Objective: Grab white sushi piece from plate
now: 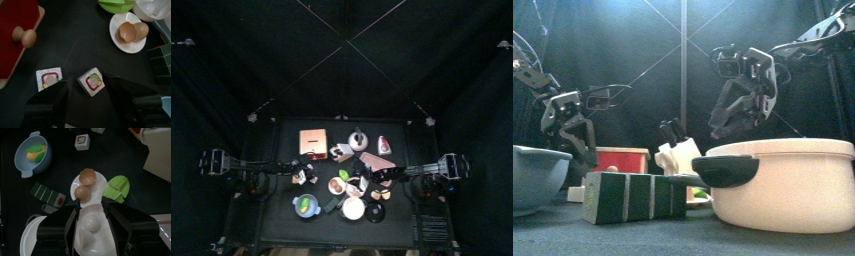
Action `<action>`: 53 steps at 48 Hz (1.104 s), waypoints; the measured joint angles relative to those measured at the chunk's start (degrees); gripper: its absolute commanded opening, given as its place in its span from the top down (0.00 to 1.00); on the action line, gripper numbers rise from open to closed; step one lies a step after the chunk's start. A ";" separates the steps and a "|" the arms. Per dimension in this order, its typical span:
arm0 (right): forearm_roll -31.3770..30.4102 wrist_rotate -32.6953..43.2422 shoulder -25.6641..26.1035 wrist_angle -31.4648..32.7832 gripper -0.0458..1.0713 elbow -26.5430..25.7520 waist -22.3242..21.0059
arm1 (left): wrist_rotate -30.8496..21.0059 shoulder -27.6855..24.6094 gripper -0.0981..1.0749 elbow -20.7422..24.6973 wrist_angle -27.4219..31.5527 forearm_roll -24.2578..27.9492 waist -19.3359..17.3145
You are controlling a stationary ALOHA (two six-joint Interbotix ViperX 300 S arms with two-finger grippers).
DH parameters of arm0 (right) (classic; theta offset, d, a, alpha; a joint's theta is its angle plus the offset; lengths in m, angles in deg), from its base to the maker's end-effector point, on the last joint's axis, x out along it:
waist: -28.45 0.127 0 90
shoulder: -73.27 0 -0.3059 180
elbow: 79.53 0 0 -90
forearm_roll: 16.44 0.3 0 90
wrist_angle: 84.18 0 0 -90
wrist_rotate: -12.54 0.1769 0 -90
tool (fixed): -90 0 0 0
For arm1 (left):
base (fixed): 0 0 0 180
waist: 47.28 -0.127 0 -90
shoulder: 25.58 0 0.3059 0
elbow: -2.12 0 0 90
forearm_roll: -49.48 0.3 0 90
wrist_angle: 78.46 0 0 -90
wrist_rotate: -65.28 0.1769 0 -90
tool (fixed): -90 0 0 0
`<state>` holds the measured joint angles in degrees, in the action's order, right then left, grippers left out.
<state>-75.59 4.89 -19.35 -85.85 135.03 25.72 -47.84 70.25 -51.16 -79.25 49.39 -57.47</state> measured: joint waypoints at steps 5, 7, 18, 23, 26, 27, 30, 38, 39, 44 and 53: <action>2.29 0.00 0.44 2.46 0.26 1.41 0.26 | 0.00 0.09 0.18 0.09 0.00 0.09 0.00; 3.87 0.00 1.23 4.22 0.26 2.20 0.62 | -0.09 0.00 0.18 0.00 0.00 0.09 0.00; 15.56 -0.18 8.96 19.25 0.26 4.57 4.31 | 0.09 0.00 0.18 0.09 0.00 0.53 0.18; 19.86 -0.18 12.48 30.76 0.26 5.01 6.42 | 0.09 0.09 0.18 0.18 0.00 1.14 0.09; 21.45 -0.26 13.71 36.30 0.26 5.10 7.82 | 0.09 0.00 0.18 0.09 0.00 1.67 0.00; 22.15 -0.35 14.06 38.58 0.26 5.27 8.53 | 0.09 0.00 0.18 0.09 0.00 1.76 0.00; 23.29 -0.26 14.33 42.19 0.26 5.63 10.28 | 0.09 0.00 0.18 0.09 0.00 2.20 0.00; 25.75 -0.44 14.24 45.26 0.26 7.91 13.01 | 0.09 0.00 0.18 0.09 -0.09 2.55 0.09; 26.10 -0.44 14.15 45.35 0.26 8.26 13.10 | 0.09 0.00 0.18 0.09 -0.09 2.46 0.00; 28.21 -0.44 13.71 45.35 0.26 10.28 13.18 | 0.09 0.00 0.18 0.09 -0.09 2.46 0.00; 29.09 -0.44 13.01 44.74 0.26 12.22 13.18 | 0.09 0.00 0.18 0.09 -0.09 2.46 -0.18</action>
<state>-46.49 4.45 -6.34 -41.11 147.25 38.91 -47.75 70.25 -51.08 -79.34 51.85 -57.65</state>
